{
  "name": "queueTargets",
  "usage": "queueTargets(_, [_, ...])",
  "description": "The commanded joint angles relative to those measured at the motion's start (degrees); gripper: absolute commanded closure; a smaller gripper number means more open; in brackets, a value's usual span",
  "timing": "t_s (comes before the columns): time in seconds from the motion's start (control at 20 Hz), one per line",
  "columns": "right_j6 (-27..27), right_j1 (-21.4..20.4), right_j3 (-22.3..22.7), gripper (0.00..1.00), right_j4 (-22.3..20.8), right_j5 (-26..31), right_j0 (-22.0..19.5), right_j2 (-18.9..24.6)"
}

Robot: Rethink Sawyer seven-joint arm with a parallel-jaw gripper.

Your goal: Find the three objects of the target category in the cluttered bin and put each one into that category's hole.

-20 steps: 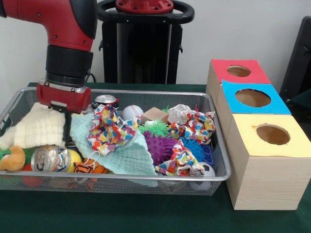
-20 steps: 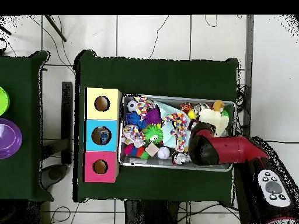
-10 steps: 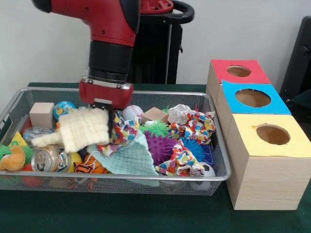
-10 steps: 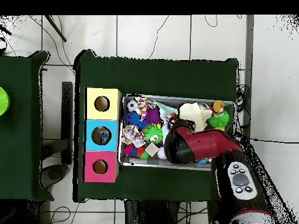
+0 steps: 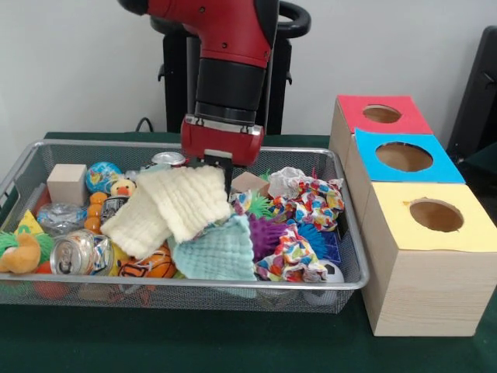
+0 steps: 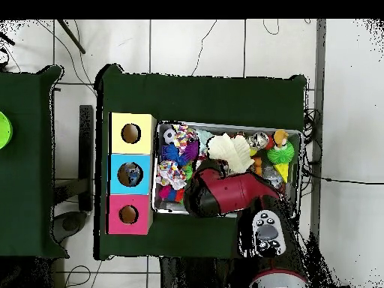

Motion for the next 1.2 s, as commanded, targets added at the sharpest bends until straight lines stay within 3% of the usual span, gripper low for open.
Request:
queueTargets(0.05, [12.92, 2.28, 3.78, 1.00, 5.23, -5.32, 1.43, -3.81])
queueTargets(0.35, [10.57, 3.90, 3.80, 1.00, 6.87, -7.21, 1.98, -4.91])
queueTargets(0.4, [10.51, 4.02, 4.54, 0.00, 7.80, -8.86, 1.32, -4.57])
queueTargets(0.55, [9.45, 3.90, 4.25, 0.00, 7.41, -7.62, 0.41, -3.50])
queueTargets(0.75, [6.85, 4.02, 4.18, 0.00, 5.29, -7.59, -4.95, 2.15])
queueTargets(0.9, [2.69, 4.75, 2.86, 0.00, 2.54, -4.82, -10.77, 8.29])
queueTargets(1.1, [-7.35, 7.16, 1.75, 0.00, 1.32, 6.03, -24.27, 22.66])
queueTargets(1.2, [-11.45, 7.57, 1.58, 0.00, 1.63, 10.59, -28.64, 26.54])
